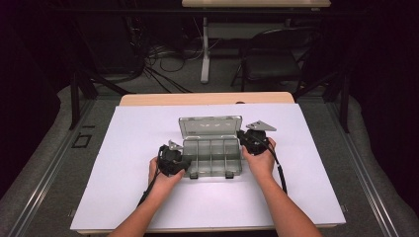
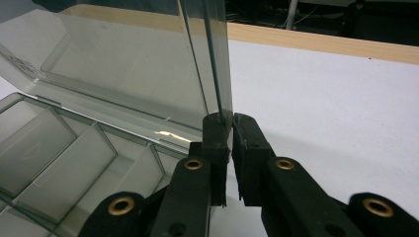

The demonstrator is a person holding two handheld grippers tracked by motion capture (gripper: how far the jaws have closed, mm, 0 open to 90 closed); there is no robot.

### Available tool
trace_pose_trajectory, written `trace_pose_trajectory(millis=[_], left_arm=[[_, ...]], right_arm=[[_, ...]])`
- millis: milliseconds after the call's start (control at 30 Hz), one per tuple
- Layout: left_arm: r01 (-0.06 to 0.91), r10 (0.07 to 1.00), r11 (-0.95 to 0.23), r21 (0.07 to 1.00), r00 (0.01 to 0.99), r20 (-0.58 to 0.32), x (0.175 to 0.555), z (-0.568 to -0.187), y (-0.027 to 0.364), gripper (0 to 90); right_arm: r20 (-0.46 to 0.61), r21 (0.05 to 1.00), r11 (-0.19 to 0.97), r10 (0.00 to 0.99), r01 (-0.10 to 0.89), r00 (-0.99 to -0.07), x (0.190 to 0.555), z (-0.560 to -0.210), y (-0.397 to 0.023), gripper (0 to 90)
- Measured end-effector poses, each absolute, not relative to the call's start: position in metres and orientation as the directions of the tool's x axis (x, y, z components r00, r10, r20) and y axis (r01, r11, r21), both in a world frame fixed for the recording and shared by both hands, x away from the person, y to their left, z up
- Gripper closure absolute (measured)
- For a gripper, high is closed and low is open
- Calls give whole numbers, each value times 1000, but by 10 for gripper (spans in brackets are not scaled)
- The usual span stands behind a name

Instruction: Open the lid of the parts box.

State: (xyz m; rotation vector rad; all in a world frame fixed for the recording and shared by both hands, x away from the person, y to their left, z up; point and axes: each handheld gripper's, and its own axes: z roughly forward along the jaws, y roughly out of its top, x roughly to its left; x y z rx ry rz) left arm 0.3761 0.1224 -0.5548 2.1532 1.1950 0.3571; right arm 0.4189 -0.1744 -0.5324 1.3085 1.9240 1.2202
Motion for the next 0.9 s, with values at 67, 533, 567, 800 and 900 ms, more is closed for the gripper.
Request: trace_pose_trajectory(millis=[67, 533, 567, 800, 900], left_arm=[[655, 832, -382, 653, 550, -65, 376, -555, 122, 595], [655, 834, -377, 655, 548, -67, 375, -556, 123, 596], [655, 834, -377, 655, 548, -67, 375, -556, 123, 596], [656, 834, -376, 655, 547, -69, 375, -556, 123, 596], [655, 834, -377, 655, 548, -69, 375, -556, 123, 596]], right_arm=[[72, 876, 135, 912, 463, -403, 420, -531, -174, 850], [116, 850, 101, 921, 516, -371, 429, -527, -172, 860], [114, 849, 101, 923, 518, -366, 431, -527, -172, 861], [151, 825, 69, 929, 560, -337, 438, -525, -171, 866], [150, 823, 70, 930, 564, -334, 439, -525, -170, 867]])
